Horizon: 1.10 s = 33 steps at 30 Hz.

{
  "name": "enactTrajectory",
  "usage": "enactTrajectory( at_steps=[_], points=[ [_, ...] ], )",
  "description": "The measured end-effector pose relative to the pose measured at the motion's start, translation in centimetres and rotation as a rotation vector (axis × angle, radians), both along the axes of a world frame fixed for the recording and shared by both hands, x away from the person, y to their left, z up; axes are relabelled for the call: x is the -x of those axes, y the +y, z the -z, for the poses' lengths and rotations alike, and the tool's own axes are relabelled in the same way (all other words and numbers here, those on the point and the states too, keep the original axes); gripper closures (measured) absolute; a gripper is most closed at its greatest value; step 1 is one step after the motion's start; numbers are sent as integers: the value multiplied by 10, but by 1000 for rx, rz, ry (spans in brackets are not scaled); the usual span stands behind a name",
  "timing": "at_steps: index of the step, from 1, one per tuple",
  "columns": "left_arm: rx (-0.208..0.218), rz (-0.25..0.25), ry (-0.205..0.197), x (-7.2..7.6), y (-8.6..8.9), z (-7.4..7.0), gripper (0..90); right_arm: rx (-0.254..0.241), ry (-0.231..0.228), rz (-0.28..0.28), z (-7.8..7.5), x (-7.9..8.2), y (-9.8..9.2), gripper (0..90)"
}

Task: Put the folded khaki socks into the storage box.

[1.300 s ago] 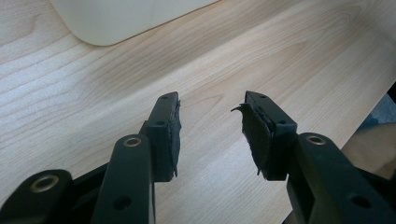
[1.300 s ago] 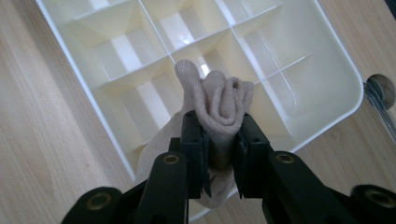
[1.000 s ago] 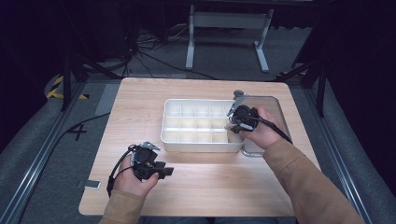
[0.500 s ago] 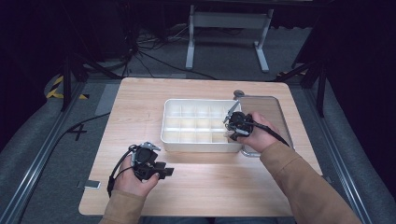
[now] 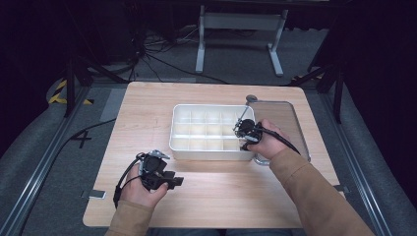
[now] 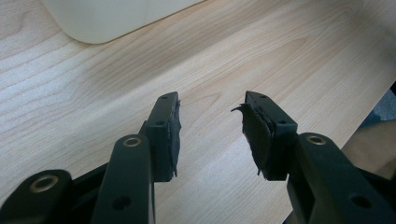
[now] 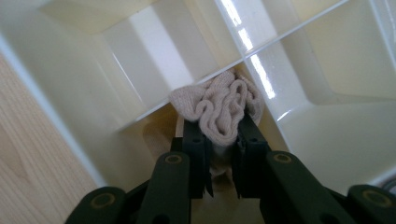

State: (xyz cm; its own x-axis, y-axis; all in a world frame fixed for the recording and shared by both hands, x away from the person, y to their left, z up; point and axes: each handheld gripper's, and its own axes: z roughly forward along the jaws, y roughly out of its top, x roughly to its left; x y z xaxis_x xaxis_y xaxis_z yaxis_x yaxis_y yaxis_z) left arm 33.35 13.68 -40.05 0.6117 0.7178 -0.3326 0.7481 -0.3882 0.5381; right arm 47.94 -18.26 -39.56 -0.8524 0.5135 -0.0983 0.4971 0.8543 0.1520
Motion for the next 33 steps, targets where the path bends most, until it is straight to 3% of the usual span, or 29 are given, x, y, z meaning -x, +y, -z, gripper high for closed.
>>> enactTrajectory(
  at_steps=[5, 15, 20, 27, 29, 33],
  points=[
    [1, 0, 0, 0, 0, 0, 570, -30, 55, 51, 3, -8, -2, 774],
    [7, -3, 5, 0, 1, 1, 566, -57, 59, 65, 3, -8, -7, 758],
    [6, -10, 11, -1, 3, 2, 568, -123, 78, 93, 0, -10, -15, 712],
    [5, -17, 10, 1, 6, 3, 567, -141, 70, 106, -10, -4, -15, 596],
    [5, -24, 9, 2, 6, 2, 567, -146, 72, 108, -13, -3, -16, 594],
    [1, -23, 18, 3, 7, 4, 567, -197, 33, 110, -31, 3, -19, 616]
  ],
)
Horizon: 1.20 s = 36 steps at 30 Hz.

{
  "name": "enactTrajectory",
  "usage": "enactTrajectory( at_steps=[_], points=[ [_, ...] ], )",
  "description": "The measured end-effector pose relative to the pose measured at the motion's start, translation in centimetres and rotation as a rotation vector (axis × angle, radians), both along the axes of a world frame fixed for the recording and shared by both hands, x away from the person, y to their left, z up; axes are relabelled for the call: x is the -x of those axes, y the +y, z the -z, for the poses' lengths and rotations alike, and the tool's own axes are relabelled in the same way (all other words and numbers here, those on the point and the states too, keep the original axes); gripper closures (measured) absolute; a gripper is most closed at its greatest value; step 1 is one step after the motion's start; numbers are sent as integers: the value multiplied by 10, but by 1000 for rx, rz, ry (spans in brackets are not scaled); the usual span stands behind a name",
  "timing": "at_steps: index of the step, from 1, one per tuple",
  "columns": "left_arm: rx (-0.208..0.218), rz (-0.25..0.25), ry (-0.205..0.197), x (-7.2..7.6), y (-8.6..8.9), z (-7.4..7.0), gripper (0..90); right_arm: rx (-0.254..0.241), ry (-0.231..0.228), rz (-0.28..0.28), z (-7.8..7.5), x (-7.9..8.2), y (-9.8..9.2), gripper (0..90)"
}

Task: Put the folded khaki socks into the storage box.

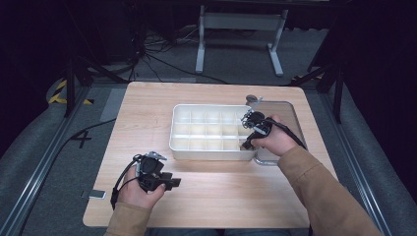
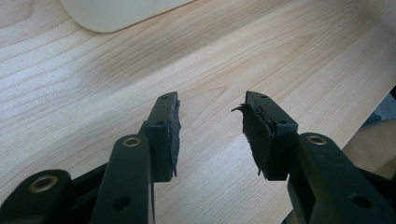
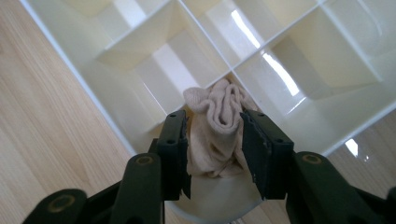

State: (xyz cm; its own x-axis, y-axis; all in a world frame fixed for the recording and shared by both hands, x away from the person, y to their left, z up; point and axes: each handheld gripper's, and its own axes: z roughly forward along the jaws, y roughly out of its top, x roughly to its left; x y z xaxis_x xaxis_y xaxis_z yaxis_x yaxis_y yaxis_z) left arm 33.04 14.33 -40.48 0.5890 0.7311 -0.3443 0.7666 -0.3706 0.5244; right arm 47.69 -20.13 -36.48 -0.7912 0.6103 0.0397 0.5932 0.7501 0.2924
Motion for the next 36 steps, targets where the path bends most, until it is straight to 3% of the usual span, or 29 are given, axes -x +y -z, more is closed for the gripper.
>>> enactTrajectory(
  at_steps=[3, 6, 15, 18, 21, 23, 26, 29, 30, 31, 33, 36],
  points=[
    [1, -1, -2, 0, -1, 0, 567, -11, -42, -1, -4, 1, 4, 641],
    [-1, 6, -3, -1, -2, 0, 565, 36, -49, 3, 3, -1, 10, 673],
    [0, 6, 3, -1, -2, 1, 561, 85, 0, 57, 22, -6, 14, 729],
    [-2, 7, 2, -1, -2, 0, 561, 119, -5, 43, 29, -6, 19, 726],
    [1, 7, -4, 0, -3, -1, 562, 183, -32, 12, 33, -3, 27, 717],
    [1, 8, -4, 0, -3, -1, 562, 193, -42, 0, 33, -2, 27, 709],
    [0, 10, -6, 0, -3, -1, 562, 122, -29, 29, 26, 0, 18, 645],
    [0, 11, -2, -1, -3, -1, 562, 89, -28, 40, 21, 2, 13, 624],
    [4, 10, -3, -1, -4, -1, 562, 51, -45, 51, 14, 6, 8, 617],
    [4, 10, -3, -1, -4, -1, 562, 51, -45, 51, 14, 6, 8, 617],
    [5, 13, -4, -1, -5, -1, 562, -26, -69, 45, 0, 15, -1, 599],
    [13, 20, -6, 0, -6, -3, 563, -58, -81, 37, -6, 21, -4, 585]
  ],
)
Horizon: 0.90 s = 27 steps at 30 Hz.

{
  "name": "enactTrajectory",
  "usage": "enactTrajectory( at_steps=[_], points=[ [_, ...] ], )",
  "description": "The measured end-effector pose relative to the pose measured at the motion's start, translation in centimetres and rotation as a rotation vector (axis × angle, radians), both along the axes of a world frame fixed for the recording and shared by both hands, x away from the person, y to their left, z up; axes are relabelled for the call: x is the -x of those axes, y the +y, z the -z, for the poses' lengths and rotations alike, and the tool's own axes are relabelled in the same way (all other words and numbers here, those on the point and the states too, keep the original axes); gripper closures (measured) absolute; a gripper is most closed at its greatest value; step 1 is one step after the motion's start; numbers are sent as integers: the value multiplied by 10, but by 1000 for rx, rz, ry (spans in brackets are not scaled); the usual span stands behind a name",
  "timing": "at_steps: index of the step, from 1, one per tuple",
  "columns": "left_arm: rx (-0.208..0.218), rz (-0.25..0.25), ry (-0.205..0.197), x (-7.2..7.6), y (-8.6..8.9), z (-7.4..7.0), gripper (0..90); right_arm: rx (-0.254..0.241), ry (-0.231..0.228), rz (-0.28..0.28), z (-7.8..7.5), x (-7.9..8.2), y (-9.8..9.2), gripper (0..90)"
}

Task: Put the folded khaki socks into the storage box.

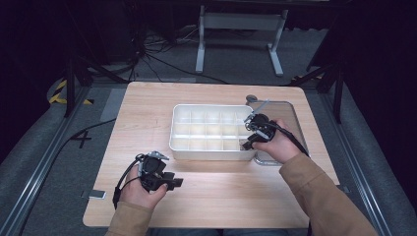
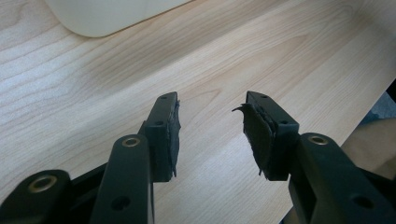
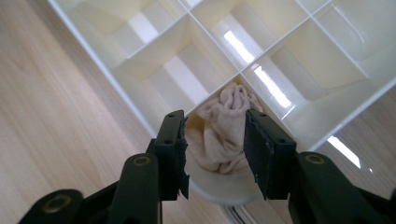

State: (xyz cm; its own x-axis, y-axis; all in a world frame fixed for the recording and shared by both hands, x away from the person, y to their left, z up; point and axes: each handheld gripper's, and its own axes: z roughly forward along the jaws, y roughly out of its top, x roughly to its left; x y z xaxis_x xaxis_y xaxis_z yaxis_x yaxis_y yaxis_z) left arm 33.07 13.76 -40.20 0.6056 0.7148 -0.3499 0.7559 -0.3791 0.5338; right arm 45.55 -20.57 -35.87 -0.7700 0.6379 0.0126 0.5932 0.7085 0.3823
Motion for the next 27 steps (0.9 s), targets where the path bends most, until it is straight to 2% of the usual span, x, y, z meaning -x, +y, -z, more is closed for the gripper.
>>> enactTrajectory(
  at_steps=[2, 6, 9, 14, 17, 19, 22, 27],
  points=[
    [-3, 8, -3, 0, 0, 0, 563, -44, -25, -16, -9, 11, -7, 563],
    [7, 20, -6, 1, -1, -1, 563, -116, -44, -62, -14, 30, -18, 542],
    [24, 25, -3, 0, -3, -2, 562, -134, -49, -77, -16, 40, -23, 539],
    [24, 38, -5, 1, -6, -3, 561, -195, -81, -111, -22, 63, -33, 532],
    [19, 46, -8, 1, -7, -4, 561, -209, -98, -122, -24, 69, -37, 530],
    [20, 49, -9, 1, -7, -4, 561, -236, -114, -128, -26, 78, -42, 528],
    [25, 55, -11, 1, -6, -4, 561, -272, -113, -136, -23, 87, -49, 523],
    [27, 52, -9, 2, -6, -4, 560, -272, -105, -148, -11, 95, -53, 514]
  ],
)
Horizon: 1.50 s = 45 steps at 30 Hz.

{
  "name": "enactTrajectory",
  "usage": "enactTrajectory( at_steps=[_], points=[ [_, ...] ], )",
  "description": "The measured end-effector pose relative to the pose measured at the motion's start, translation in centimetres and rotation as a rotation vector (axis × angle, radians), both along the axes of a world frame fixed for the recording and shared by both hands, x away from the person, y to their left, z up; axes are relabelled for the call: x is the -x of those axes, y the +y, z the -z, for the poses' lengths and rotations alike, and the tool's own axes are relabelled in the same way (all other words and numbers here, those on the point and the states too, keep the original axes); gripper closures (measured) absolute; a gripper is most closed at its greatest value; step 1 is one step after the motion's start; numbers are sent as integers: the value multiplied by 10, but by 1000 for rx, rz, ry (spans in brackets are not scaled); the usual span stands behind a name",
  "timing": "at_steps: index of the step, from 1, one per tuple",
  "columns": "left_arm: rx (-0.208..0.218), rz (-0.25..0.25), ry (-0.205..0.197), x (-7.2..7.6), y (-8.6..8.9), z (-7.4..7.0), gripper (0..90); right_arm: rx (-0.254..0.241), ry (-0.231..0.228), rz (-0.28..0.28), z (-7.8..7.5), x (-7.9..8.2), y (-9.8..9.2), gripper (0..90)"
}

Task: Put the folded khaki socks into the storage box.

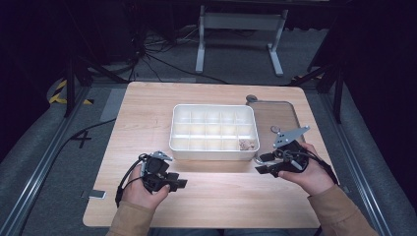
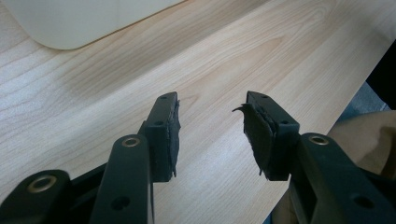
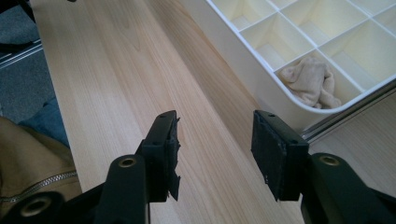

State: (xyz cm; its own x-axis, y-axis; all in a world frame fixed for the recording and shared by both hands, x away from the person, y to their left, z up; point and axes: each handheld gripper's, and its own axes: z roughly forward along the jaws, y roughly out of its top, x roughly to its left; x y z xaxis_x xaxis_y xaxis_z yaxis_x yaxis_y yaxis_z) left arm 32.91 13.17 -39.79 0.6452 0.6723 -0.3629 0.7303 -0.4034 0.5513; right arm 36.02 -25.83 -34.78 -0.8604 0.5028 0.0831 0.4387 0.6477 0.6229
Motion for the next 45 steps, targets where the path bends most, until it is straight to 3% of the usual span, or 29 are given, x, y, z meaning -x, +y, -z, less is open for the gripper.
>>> enactTrajectory(
  at_steps=[9, 12, 19, 24, 27, 33, 38, 45],
  points=[
    [3, 7, 2, 1, 1, 0, 556, -46, 22, -14, 21, 14, -1, 500],
    [-8, 10, 9, 1, 1, 1, 555, 8, 35, -28, 33, 14, -1, 497],
    [-22, 20, 11, 1, -2, 4, 552, 15, 55, -24, 55, 18, -4, 485],
    [-19, 24, -7, 1, -3, 6, 534, 16, 40, -30, 69, 21, -3, 485],
    [-51, 30, -17, 1, -7, 10, 556, 16, 11, -53, 78, 20, -3, 481],
    [-72, 40, -20, 0, -10, 16, 539, 34, -33, -33, 90, 20, -8, 484],
    [-91, 59, -25, -1, -13, 20, 515, 32, -68, -57, 95, 25, -9, 481],
    [-116, 100, -31, 0, -17, 23, 499, 29, -73, -54, 98, 30, -9, 478]
  ],
)
